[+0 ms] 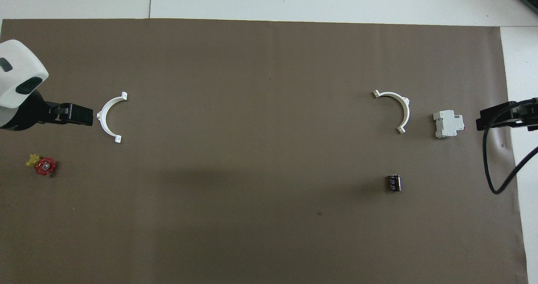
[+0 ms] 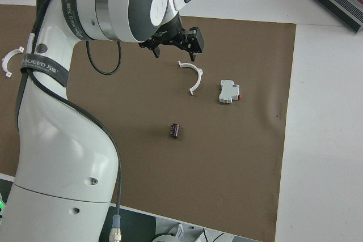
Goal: Assemble drain pipe with both arms
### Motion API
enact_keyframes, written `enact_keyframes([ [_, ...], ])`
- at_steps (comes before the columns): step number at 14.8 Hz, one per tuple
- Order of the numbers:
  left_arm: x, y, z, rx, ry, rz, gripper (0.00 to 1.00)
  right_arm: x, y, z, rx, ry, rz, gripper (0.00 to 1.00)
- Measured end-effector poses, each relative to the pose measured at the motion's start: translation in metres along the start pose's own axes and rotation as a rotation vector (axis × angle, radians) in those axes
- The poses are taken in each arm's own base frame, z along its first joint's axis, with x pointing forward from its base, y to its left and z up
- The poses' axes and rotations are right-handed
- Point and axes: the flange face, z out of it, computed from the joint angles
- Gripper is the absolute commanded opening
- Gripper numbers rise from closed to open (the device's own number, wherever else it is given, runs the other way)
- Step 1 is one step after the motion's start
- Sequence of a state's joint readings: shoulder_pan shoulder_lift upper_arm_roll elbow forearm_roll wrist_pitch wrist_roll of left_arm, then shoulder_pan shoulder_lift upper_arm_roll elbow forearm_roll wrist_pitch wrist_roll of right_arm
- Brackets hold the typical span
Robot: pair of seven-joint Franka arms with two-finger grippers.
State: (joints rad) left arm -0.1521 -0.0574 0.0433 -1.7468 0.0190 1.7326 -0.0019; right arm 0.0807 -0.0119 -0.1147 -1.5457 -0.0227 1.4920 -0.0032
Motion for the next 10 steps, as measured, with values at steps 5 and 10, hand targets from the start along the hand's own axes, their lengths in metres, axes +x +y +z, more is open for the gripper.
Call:
enact_keyframes([
  [5,0.0,0.0,0.0,0.0,0.0,0.001,1.0,0.0,-0.001,0.0,0.0,0.003,-0.003,1.0],
  [10,0.0,0.0,0.0,0.0,0.0,0.001,1.0,0.012,-0.005,0.011,0.002,0.077,-0.01,1.0],
])
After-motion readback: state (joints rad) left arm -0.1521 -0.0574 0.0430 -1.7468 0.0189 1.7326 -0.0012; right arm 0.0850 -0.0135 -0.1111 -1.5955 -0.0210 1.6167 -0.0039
